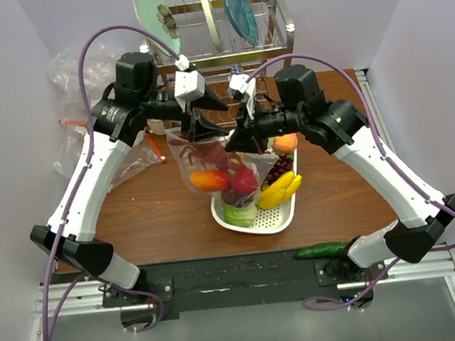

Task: Place the food in the zip-top bag and seal the zipper
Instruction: Zip the zipper food storage bag at the center of the board.

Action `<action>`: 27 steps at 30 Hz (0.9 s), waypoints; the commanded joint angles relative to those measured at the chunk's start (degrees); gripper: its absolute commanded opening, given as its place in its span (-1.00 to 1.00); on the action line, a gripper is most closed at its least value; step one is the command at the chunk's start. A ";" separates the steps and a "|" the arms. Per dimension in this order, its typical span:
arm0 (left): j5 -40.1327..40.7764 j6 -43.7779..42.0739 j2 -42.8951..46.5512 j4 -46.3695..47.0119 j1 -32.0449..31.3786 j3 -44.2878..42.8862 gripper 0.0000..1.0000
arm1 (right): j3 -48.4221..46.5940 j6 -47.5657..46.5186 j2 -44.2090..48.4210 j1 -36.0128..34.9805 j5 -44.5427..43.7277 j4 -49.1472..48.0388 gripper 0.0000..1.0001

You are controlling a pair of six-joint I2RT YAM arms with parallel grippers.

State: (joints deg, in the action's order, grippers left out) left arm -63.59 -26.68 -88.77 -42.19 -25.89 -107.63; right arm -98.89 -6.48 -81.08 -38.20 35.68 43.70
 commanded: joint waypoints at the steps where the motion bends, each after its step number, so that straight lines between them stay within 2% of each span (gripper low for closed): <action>1: 1.28 -5.31 1.14 -7.11 -2.32 -2.05 0.20 | -2.88 -1.16 0.84 0.14 -1.76 -2.48 -1.00; 8: 1.28 -5.49 2.55 -8.08 -3.03 -1.88 0.14 | -2.88 -1.60 0.66 0.14 -2.46 -1.95 -1.00; 14: 2.25 -5.75 3.69 -9.04 -3.64 -1.61 -0.04 | -3.32 -1.69 0.83 0.05 -3.25 -1.87 -1.00; 19: 5.05 -6.28 3.96 -10.62 -4.78 -1.26 -0.35 | -3.68 -1.52 1.01 0.14 -3.07 -2.13 -1.00; 20: 5.23 -6.28 4.04 -11.24 -4.87 -1.17 -0.35 | -3.85 -1.52 1.01 0.14 -3.16 -2.04 -1.00; 24: 6.63 -6.63 4.83 -11.33 -5.40 -0.47 -0.10 | -4.20 -1.52 0.66 0.05 -3.16 -1.78 -1.00; 27: 8.74 -6.28 5.10 -11.51 -5.66 -0.29 -0.12 | -4.29 -1.43 0.75 0.05 -2.81 -1.87 -1.00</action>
State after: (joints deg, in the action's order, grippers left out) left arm -57.56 -32.42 -85.86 -52.95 -31.03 -107.79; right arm -99.74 -7.60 -81.12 -38.17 32.42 45.43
